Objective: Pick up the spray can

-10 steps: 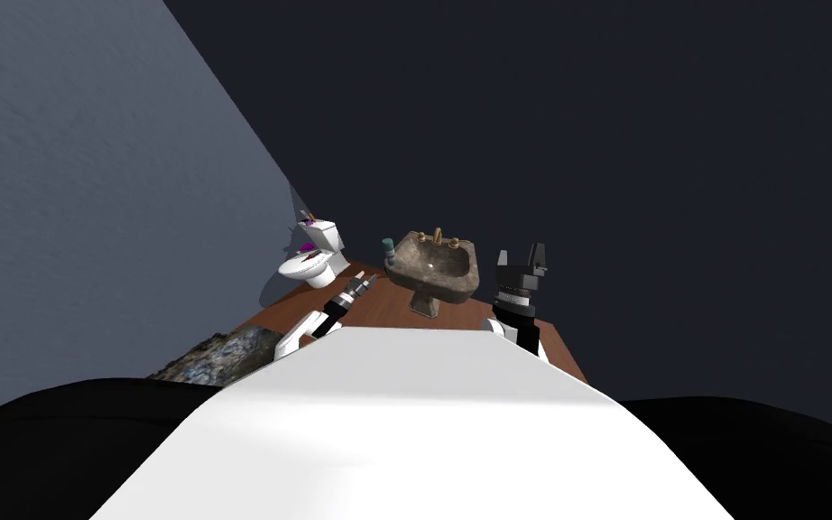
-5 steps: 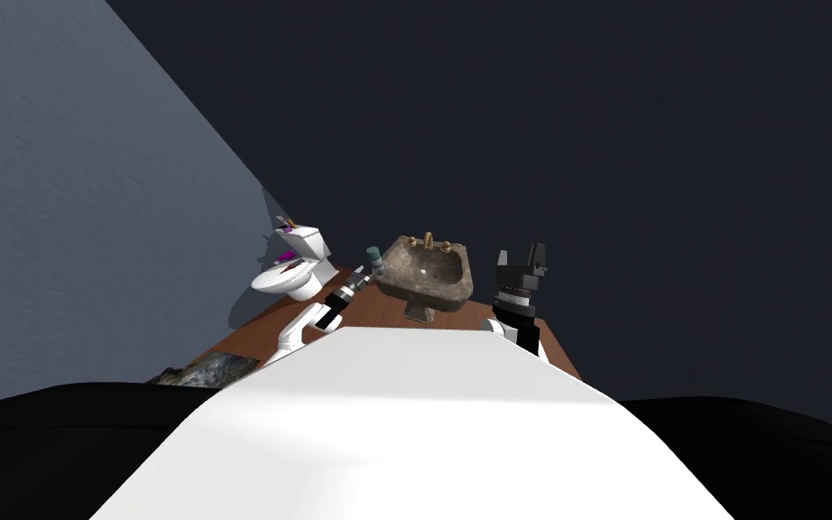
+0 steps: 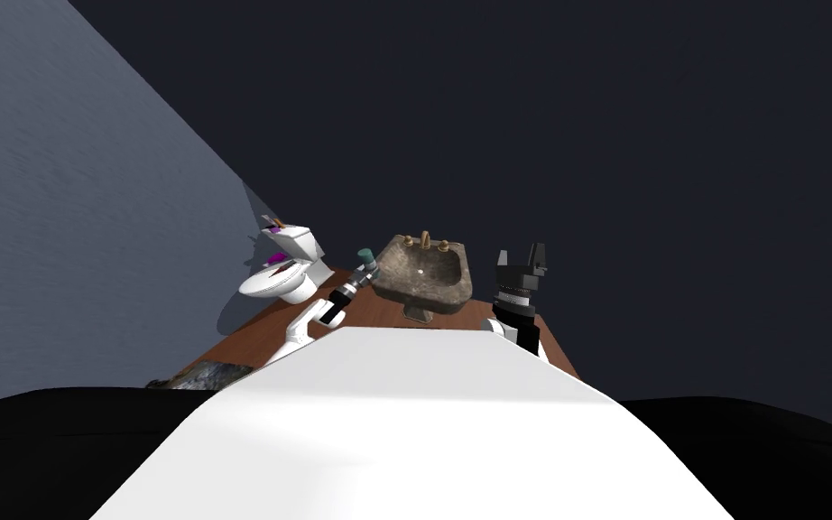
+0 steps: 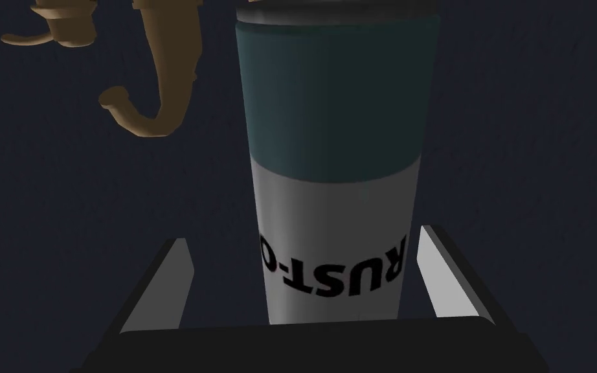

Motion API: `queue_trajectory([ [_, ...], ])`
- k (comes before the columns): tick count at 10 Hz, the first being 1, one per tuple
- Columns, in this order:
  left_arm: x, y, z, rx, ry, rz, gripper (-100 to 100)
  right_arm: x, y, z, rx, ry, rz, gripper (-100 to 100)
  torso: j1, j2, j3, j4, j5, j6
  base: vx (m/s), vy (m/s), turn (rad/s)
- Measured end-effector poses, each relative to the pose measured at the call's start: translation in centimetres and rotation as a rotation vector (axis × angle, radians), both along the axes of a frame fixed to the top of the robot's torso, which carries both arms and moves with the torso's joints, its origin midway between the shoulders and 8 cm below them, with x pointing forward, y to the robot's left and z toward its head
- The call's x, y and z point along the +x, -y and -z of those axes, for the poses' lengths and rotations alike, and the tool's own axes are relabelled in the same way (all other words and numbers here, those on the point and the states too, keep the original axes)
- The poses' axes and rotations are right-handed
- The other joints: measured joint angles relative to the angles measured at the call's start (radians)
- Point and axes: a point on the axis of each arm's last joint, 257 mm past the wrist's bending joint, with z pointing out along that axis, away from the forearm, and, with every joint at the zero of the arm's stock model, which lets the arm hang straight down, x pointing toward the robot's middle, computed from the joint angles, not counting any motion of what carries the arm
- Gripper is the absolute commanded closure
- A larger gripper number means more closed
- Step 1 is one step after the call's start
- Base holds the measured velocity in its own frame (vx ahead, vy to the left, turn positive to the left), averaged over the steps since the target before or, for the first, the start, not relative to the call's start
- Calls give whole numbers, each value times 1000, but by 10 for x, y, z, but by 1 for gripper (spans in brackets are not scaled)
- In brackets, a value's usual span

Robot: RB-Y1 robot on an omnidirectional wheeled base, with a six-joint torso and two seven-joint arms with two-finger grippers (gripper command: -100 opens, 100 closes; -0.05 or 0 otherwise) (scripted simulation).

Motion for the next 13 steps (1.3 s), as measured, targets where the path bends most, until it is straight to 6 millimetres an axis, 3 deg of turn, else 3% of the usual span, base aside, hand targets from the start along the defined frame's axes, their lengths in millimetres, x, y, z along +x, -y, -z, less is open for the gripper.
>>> queue_trajectory([
  [3, 13, -9, 11, 7, -20, -18, -100, 0, 0, 0, 0, 0, 0, 0, 0, -4, -2, -1, 0, 0, -36, -4, -32],
  [5, 27, -2, 9, -10, -2, 7, -100, 0, 0, 0, 0, 0, 0, 0, 0, 1, 1, 0, 0, 0, -83, 8, -26],
  [8, 36, -17, 23, -1, -31, -18, -100, 0, 0, 0, 0, 0, 0, 0, 0, -4, -2, -1, 0, 0, -25, -4, -30],
  [11, 58, -10, 19, -15, -10, 4, -100, 0, 0, 0, 0, 0, 0, 0, 0, 0, 0, 0, 0, 0, -62, 0, -19],
  [13, 64, -21, 33, -8, -37, -18, -100, 0, 0, 0, 0, 0, 0, 0, 0, -4, -2, -1, 0, 0, -29, 1, -46],
])
